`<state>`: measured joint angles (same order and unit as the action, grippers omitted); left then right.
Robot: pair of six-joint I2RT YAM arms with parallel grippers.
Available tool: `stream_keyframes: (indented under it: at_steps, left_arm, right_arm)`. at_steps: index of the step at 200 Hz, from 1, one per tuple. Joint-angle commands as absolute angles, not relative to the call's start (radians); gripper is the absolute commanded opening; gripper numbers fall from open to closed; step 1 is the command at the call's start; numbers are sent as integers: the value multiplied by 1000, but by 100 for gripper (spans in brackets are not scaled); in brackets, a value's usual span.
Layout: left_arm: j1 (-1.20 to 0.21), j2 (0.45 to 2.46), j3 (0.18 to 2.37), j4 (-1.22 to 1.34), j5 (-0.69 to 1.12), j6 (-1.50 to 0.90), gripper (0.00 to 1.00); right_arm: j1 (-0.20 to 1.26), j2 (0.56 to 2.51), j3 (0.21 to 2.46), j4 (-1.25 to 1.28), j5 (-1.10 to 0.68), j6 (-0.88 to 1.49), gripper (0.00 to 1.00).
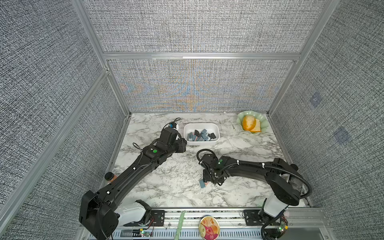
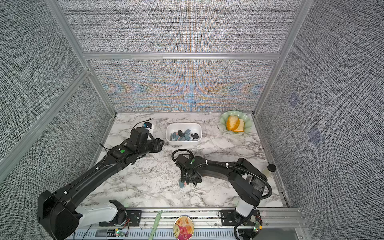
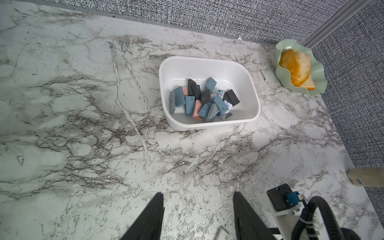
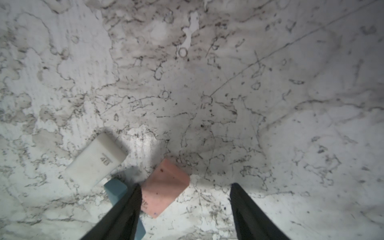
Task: Put the eraser in the storage box
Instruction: Pick up the eraser from the center of the board.
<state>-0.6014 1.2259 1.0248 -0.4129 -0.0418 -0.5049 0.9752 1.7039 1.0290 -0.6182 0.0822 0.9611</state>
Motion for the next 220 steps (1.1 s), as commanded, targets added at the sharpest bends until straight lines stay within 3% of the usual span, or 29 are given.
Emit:
stream_keyframes:
  at_steps: [1, 94, 132, 220]
  left_arm:
    - [-601, 1216, 1020, -395, -29, -494, 56]
    - [-601, 1181, 979, -392, -35, -480, 55]
    - [-602, 1163, 958, -382, -35, -480, 56]
    - [-601, 1122, 923, -375, -47, -459, 56]
  right_arm:
    - [975, 1732, 1057, -673, 100, 990, 71]
    - [973, 1793, 1126, -701, 126, 1013, 70]
    - [981, 1801, 1144, -695, 112, 1014, 63]
    - [1010, 1830, 1208, -817, 112, 1130, 63]
